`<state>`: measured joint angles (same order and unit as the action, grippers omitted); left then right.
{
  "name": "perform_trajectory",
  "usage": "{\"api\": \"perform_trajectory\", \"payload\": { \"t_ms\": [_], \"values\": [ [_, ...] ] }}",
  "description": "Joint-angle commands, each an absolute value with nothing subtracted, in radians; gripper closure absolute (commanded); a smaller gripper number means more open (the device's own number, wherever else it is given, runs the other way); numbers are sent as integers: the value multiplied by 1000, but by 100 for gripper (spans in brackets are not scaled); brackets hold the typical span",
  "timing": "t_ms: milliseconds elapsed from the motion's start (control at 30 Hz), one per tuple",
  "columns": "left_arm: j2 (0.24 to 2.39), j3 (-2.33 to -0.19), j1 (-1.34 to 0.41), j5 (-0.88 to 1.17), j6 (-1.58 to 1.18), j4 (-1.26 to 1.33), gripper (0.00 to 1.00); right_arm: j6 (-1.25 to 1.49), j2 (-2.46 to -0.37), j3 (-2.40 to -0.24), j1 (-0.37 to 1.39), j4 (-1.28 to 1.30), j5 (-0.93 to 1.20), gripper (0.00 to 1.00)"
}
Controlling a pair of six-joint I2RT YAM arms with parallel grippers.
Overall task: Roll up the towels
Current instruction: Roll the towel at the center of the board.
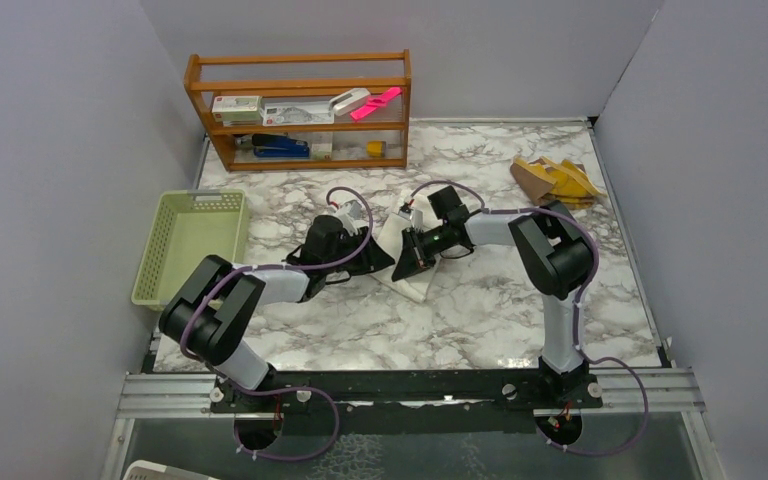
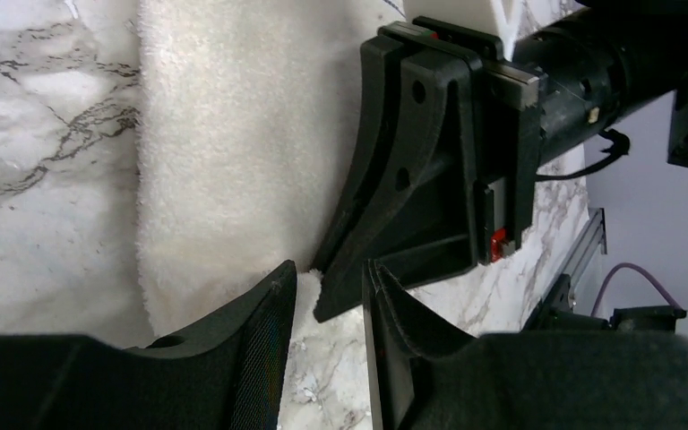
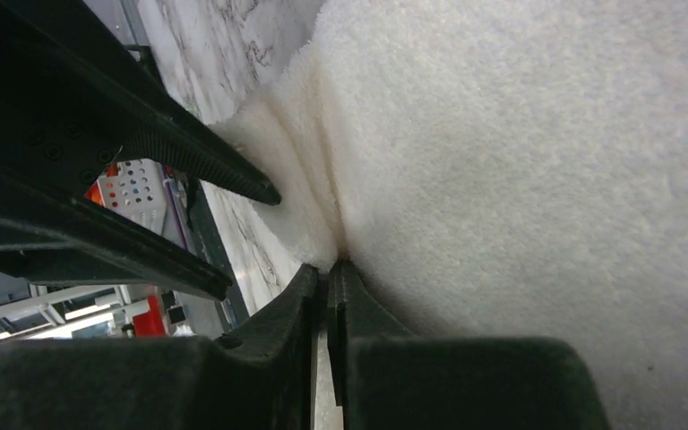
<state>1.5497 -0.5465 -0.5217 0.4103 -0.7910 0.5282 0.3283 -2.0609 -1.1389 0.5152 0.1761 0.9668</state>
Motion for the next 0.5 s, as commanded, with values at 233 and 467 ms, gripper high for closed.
{"api": "perform_trajectory", "payload": {
  "t_ms": [233, 467],
  "values": [
    [1622, -538, -515, 276, -780, 575, 66, 283, -1990, -1099, 503, 197, 842, 64],
    [1652, -496, -538, 185, -784, 582, 67, 225, -1782, -1032, 503, 191, 623, 52]
  ]
}}
